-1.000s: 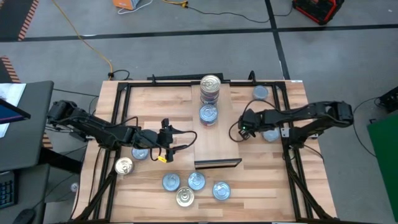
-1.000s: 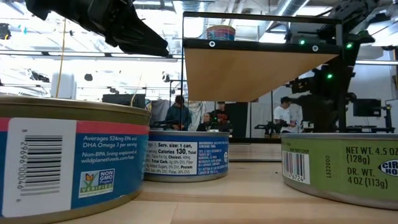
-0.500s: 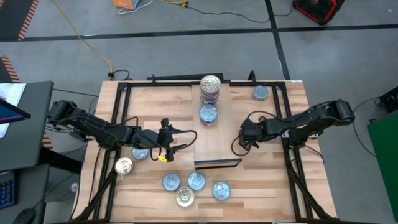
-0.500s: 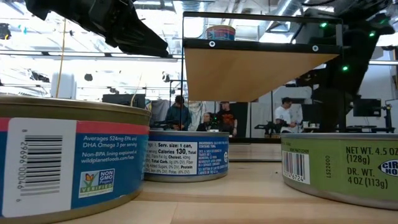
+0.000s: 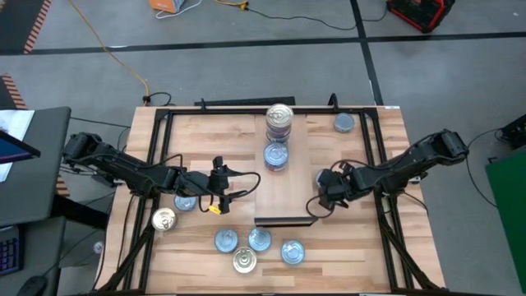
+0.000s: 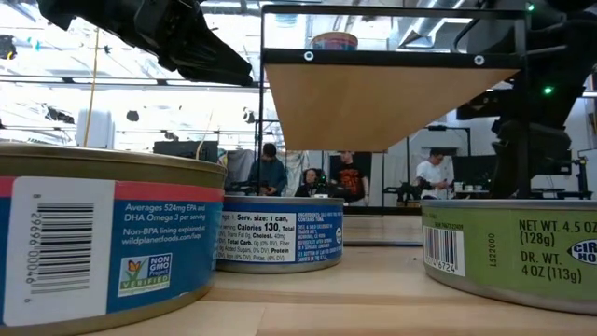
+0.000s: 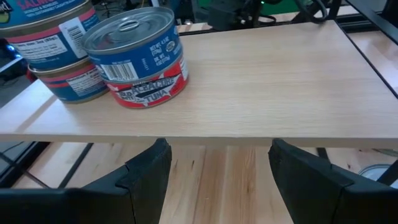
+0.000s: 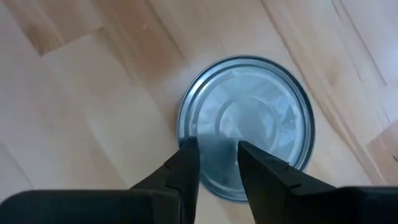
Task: Stack canned seafood by type on shelf
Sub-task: Put the green and white tuna can on the shelf, then stack the green and white tuna can on top of the green and white tuna can on the shelf
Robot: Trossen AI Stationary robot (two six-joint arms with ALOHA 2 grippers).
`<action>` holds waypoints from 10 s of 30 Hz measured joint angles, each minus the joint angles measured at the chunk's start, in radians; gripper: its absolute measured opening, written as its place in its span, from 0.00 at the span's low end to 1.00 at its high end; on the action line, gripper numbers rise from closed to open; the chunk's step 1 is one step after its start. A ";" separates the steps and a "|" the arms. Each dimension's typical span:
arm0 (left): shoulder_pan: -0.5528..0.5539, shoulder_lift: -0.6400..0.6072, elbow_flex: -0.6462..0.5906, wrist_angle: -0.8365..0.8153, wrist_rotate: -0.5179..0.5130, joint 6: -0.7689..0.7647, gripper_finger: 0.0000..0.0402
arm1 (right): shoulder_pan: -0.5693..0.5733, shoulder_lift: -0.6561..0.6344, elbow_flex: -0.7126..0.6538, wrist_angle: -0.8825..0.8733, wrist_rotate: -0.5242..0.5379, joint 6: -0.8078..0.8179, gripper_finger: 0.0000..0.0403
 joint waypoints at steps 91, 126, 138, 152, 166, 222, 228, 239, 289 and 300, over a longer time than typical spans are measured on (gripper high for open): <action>-0.001 0.000 0.000 -0.001 0.007 -0.019 0.64 | 0.297 -0.186 0.082 -0.022 0.064 -0.085 0.80; 0.000 0.000 0.000 -0.031 0.028 -0.027 0.64 | 0.038 -0.035 0.036 0.128 -0.276 -0.562 0.77; 0.000 0.000 0.000 -0.029 0.028 -0.022 0.64 | 0.081 -0.032 0.035 0.119 -0.283 -0.482 0.58; 0.000 0.000 0.000 -0.029 0.027 -0.022 0.64 | 0.083 -0.039 0.037 0.135 -0.283 -0.395 0.41; 0.000 0.001 0.000 -0.009 0.027 -0.023 0.64 | 0.042 -0.215 0.203 -0.353 -0.168 -0.060 0.43; 0.000 0.001 0.000 -0.020 0.055 -0.034 0.64 | -0.295 0.009 0.407 0.265 -0.946 -0.293 0.64; 0.000 0.001 0.000 -0.021 0.055 -0.034 0.64 | -0.362 -0.072 0.407 0.127 -0.929 -0.292 0.73; 0.000 0.001 0.000 -0.011 0.054 -0.034 0.64 | -0.328 -0.214 0.407 -0.327 -0.357 -0.324 0.73; -0.027 -0.006 0.000 -0.029 -0.042 0.015 0.64 | -1.127 0.316 0.332 0.033 0.043 -0.582 0.72; -0.027 -0.006 0.000 -0.026 -0.041 0.015 0.64 | -1.158 0.285 0.332 0.039 0.125 -0.605 0.72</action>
